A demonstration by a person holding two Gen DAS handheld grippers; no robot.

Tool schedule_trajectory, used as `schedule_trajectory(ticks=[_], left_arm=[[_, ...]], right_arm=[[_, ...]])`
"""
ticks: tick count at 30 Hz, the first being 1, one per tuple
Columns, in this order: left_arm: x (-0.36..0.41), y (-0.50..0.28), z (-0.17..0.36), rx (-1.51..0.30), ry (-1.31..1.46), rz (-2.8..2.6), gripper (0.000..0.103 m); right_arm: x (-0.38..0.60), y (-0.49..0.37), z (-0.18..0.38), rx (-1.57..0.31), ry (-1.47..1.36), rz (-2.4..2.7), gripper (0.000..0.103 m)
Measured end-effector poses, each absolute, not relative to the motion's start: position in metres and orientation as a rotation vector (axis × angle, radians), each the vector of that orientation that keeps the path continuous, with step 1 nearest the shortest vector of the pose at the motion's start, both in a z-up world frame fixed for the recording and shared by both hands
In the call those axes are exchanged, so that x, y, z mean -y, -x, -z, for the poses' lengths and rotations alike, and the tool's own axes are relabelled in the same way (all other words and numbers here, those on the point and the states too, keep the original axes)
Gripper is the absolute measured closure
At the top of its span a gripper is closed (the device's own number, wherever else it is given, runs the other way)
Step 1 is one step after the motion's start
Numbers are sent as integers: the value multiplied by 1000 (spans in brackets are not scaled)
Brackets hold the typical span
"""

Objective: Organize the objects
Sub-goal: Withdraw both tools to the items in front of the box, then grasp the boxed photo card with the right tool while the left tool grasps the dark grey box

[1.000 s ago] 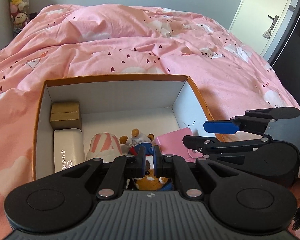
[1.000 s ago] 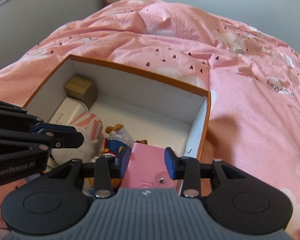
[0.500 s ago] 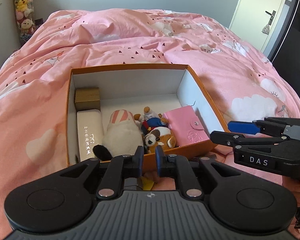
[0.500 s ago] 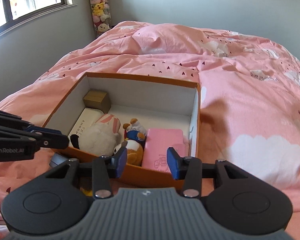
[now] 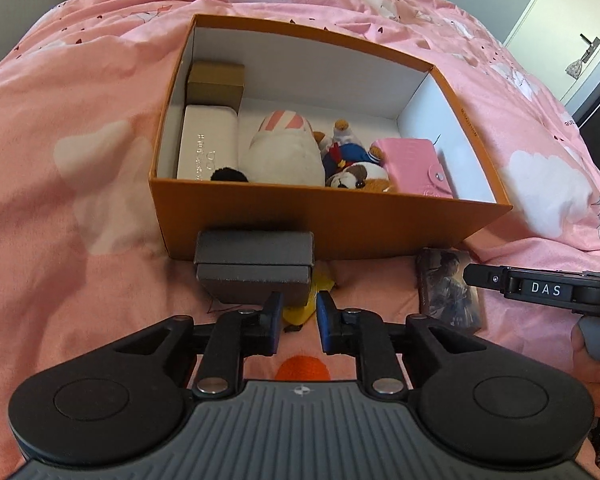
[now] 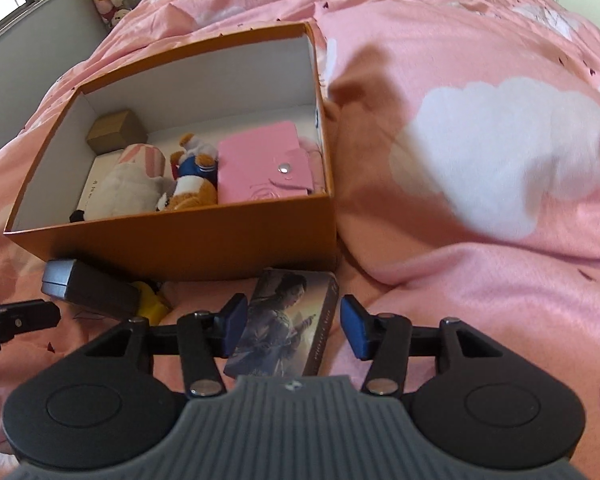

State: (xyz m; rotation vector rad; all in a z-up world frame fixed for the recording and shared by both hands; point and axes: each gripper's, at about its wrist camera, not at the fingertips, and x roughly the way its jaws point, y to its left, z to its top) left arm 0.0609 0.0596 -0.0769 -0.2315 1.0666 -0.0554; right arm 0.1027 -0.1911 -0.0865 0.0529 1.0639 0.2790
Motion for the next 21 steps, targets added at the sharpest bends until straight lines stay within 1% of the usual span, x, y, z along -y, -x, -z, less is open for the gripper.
schedule_trajectory(ticks=[2, 4, 8, 11, 12, 15, 16, 18, 21], left_arm=[[-60, -61, 82, -1077, 242, 44, 76], [-63, -61, 85, -1082, 259, 36, 75], [-69, -64, 91, -1086, 285, 20, 65], [-71, -66, 93, -1086, 290, 20, 60], [-71, -66, 93, -1086, 290, 21, 59], [-70, -67, 92, -1079, 286, 30, 52], [-70, -66, 91, -1078, 280, 34, 50], [-68, -66, 89, -1075, 265, 37, 49], [-68, -65, 85, -1059, 251, 28, 42]], right_arm=[[194, -106, 95, -1104, -73, -265, 47], [198, -108, 104, -1149, -105, -260, 46], [198, -112, 118, -1200, -144, -282, 45], [194, -117, 126, -1226, -161, -303, 44], [193, -118, 129, -1231, -167, -308, 41], [193, -123, 135, -1248, -190, -319, 38], [194, -124, 138, -1254, -206, -324, 39], [197, -129, 146, -1273, -247, -331, 39], [198, -130, 149, -1284, -260, -324, 39]])
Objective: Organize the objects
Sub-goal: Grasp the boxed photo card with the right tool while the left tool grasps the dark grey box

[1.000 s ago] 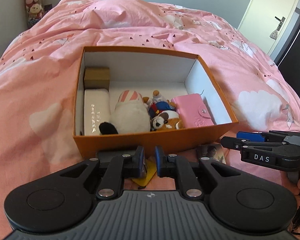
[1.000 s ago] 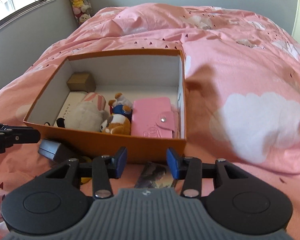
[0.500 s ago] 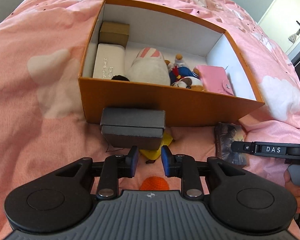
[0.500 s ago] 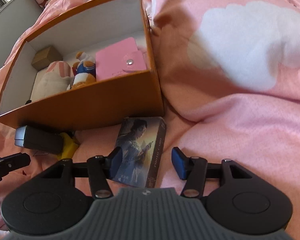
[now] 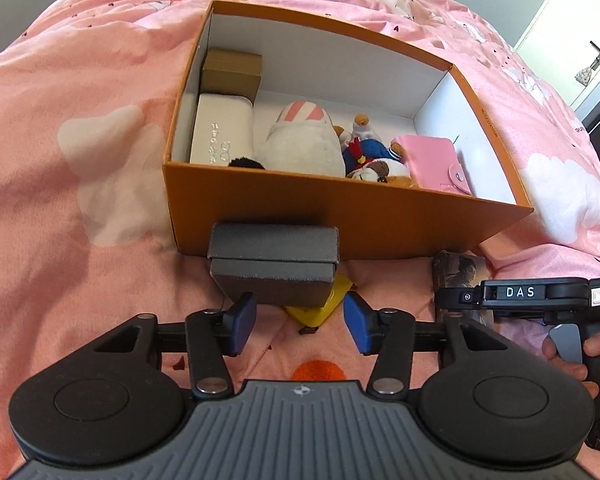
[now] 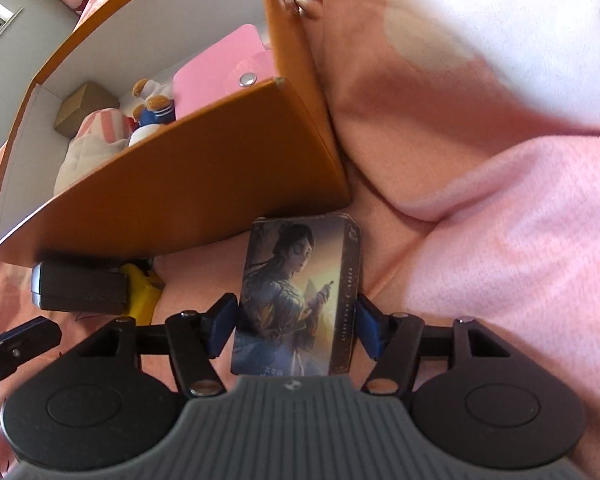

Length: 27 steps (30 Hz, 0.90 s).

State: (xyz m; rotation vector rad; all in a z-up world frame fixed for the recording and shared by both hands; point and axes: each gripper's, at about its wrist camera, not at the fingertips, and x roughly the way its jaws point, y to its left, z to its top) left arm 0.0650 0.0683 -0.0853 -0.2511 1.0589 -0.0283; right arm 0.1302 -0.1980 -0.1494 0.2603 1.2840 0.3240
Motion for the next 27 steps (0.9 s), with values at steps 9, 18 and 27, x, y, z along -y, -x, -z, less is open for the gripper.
schedule_trajectory(ticks=[9, 18, 27], left_arm=[[-79, -68, 73, -1029, 412, -2, 28], [-104, -90, 78, -1069, 682, -199, 27], [-120, -96, 104, -1144, 912, -289, 26]], right_arm=[[172, -106, 118, -1192, -58, -386, 40], [136, -89, 113, -1134, 217, -467, 46], [123, -94, 115, -1160, 203, -548, 73]])
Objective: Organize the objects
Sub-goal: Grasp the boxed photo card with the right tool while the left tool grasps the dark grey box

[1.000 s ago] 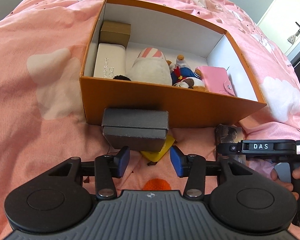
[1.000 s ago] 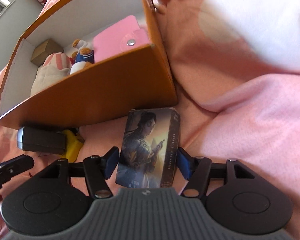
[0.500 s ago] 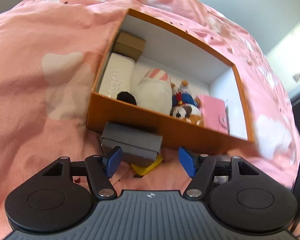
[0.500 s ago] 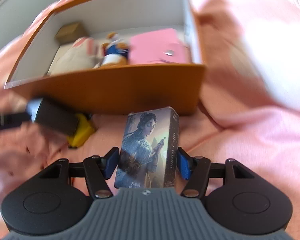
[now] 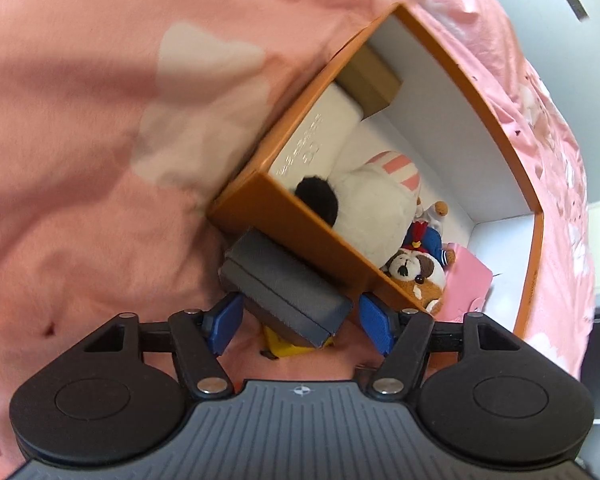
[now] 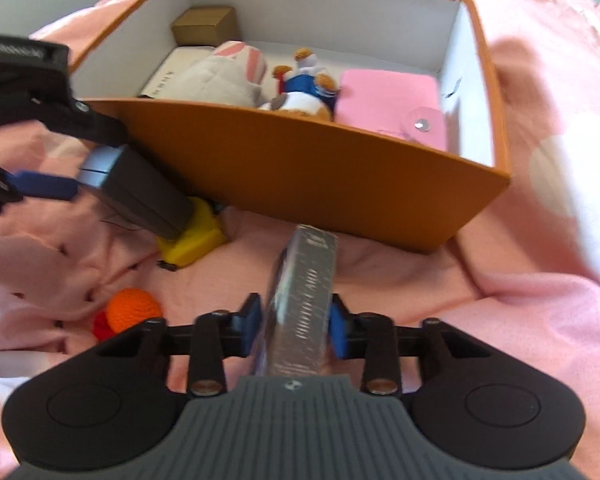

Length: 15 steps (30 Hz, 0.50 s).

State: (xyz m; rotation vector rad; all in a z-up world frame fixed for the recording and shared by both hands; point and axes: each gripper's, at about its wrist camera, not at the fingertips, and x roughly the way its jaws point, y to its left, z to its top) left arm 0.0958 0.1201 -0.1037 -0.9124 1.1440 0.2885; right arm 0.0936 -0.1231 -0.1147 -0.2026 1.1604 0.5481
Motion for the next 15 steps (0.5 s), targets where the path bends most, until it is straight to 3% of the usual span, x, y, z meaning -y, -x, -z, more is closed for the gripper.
schedule_trajectory(ticks=[6, 10, 15], left_arm=[[-128, -90, 118, -1136, 1029, -311, 30], [-128, -86, 113, -1127, 990, -293, 43], [-123, -83, 109, -1167, 906, -244, 48]], right_arm=[[122, -95, 119, -1195, 178, -558, 72], [125, -97, 119, -1209, 145, -557, 72], [127, -103, 118, -1218, 105, -566, 72]])
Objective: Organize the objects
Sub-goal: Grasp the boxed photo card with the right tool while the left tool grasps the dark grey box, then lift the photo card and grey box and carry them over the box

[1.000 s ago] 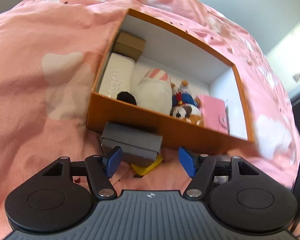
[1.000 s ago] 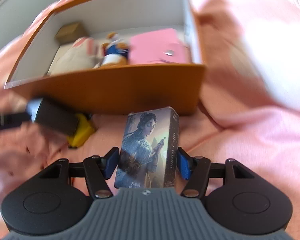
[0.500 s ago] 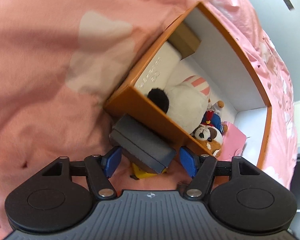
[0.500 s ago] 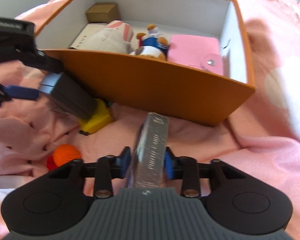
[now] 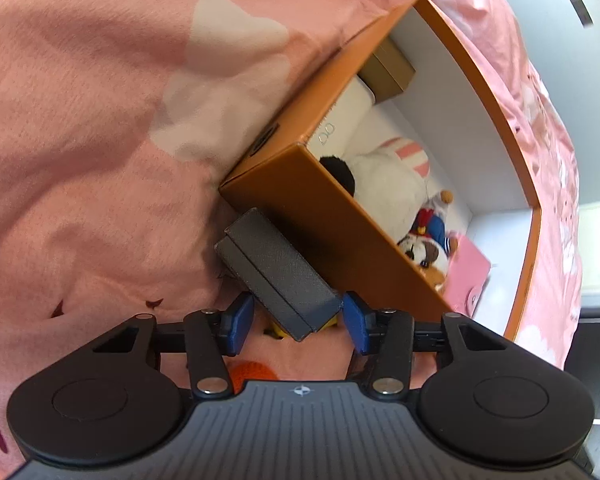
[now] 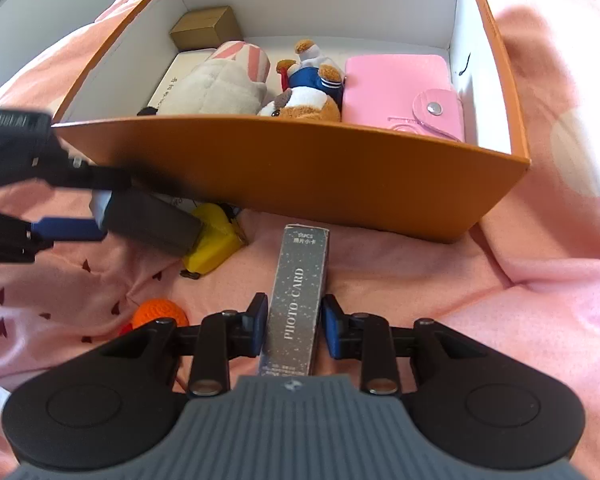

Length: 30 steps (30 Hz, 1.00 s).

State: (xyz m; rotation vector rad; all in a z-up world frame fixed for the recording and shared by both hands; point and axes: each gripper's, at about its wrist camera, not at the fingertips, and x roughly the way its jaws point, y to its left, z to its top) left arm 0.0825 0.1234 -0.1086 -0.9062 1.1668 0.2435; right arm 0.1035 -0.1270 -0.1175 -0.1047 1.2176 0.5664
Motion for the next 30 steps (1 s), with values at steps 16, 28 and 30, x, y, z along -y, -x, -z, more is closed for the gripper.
schedule_trajectory(ticks=[16, 28, 30], left_arm=[[-107, -61, 100, -1237, 605, -34, 58], [-119, -66, 106, -1183, 692, -111, 48], [-119, -66, 107, -1185, 668, -123, 57]], right_arm=[[78, -86, 93, -1082, 193, -813, 79], [62, -85, 104, -1117, 212, -876, 79], [62, -85, 104, -1122, 209, -871, 79]])
